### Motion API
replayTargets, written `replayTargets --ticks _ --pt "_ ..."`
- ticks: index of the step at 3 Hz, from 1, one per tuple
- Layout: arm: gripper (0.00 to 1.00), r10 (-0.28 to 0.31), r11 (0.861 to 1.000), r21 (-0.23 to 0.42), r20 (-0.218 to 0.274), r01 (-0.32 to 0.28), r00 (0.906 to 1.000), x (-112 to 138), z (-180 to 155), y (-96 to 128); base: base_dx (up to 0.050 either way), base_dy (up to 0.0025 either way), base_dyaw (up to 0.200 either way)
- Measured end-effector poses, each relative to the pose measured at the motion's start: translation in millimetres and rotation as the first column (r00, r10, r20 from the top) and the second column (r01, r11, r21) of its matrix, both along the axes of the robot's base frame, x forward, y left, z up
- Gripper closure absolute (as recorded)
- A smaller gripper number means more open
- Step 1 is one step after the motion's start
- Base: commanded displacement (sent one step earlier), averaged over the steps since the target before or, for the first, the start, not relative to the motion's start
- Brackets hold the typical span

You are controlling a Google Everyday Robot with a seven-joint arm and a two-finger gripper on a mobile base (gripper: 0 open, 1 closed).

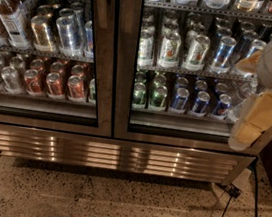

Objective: Open left fridge door

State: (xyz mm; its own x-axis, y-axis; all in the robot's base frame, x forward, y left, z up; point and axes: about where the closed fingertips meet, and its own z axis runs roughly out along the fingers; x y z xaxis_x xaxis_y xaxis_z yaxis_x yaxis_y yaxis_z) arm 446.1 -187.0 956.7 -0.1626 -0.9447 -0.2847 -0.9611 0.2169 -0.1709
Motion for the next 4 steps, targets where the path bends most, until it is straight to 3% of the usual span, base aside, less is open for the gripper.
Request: replayTargets --ticks 1,2,3,4 --pt "0.0 0.088 0.991 0.105 -0.06 -0.081 0.9944 8 -21 32 0.0 0.0 0.0" --pt "0.0 0.138 0.979 0.164 -0.088 -0.122 0.9866 12 -31 49 0.0 0.0 0.0" --pt "0.0 0.209 0.929 0.326 -0.073 -0.174 0.9753 22 -35 60 0.0 0.0 0.0" --pt "0.0 0.229 0.898 0.402 -0.073 -0.181 0.9707 20 -27 76 0.0 0.0 0.0"
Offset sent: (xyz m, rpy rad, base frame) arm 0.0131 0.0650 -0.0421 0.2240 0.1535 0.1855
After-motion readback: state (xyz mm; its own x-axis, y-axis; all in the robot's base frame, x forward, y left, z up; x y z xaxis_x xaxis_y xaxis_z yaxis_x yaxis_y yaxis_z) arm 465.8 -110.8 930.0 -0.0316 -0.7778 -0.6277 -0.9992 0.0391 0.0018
